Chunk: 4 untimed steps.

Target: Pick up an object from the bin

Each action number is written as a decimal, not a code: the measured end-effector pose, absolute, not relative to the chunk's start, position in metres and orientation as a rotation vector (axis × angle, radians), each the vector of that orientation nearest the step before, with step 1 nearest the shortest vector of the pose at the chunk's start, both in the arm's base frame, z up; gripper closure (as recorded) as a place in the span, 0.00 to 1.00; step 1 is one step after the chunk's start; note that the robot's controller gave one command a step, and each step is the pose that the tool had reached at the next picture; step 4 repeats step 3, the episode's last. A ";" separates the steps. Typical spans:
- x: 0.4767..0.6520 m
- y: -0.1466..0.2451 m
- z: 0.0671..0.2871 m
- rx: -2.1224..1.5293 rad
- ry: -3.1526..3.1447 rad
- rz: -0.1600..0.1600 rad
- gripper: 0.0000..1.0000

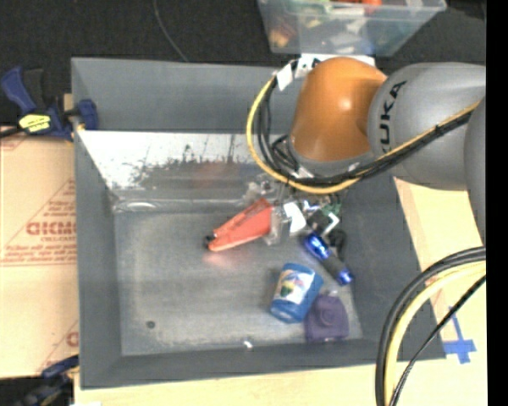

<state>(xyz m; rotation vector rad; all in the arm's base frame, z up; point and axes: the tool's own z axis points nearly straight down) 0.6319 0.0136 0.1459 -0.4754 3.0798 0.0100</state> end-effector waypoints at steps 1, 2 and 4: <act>0.633 0.014 0.132 -0.760 3.018 0.004 1.00; 0.637 0.019 0.143 -0.848 3.007 0.009 1.00; 0.636 0.008 0.156 -0.795 3.010 0.005 1.00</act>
Offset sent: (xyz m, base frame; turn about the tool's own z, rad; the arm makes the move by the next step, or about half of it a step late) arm 0.0219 0.0124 0.0567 -0.1584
